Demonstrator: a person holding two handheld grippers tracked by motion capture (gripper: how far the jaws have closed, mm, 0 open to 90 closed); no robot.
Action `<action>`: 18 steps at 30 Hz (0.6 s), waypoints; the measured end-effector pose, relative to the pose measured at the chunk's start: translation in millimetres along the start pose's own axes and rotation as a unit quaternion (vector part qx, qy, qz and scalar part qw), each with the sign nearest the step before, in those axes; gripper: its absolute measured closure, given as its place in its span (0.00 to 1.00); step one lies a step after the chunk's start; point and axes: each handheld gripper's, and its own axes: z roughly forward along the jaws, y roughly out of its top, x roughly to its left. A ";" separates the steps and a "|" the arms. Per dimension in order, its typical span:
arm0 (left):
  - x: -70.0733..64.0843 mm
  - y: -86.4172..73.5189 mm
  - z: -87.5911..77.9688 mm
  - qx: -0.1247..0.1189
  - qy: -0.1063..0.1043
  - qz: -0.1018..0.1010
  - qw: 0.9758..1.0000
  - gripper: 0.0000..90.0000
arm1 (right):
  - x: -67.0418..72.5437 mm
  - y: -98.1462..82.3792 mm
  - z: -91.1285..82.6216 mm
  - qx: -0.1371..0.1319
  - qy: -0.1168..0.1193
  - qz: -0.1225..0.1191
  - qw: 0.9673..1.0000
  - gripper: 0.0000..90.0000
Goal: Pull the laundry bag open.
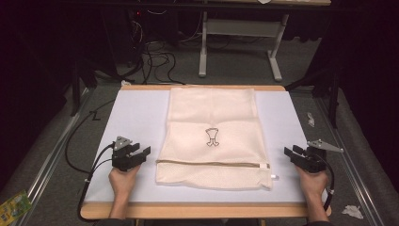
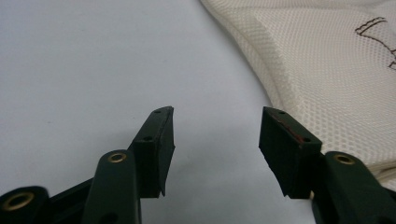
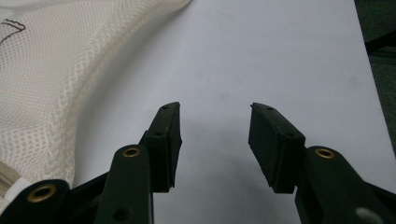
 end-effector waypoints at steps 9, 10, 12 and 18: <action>-0.9 -1.9 5.5 -0.002 0.011 -0.001 1.000 0.50 | 1.7 -1.4 2.8 0.004 -0.012 -0.006 1.000 0.60; -1.0 -1.9 5.4 -0.001 0.012 -0.001 1.000 0.50 | 2.3 -1.6 3.1 0.005 -0.014 -0.007 1.000 0.59; -1.5 -2.4 5.9 0.000 0.015 0.001 1.000 0.49 | 3.7 -1.9 3.4 0.007 -0.020 -0.014 1.000 0.59; -4.7 -4.3 4.2 -0.010 0.026 0.014 1.000 0.47 | 6.6 -3.1 3.4 0.004 -0.029 -0.026 0.999 0.58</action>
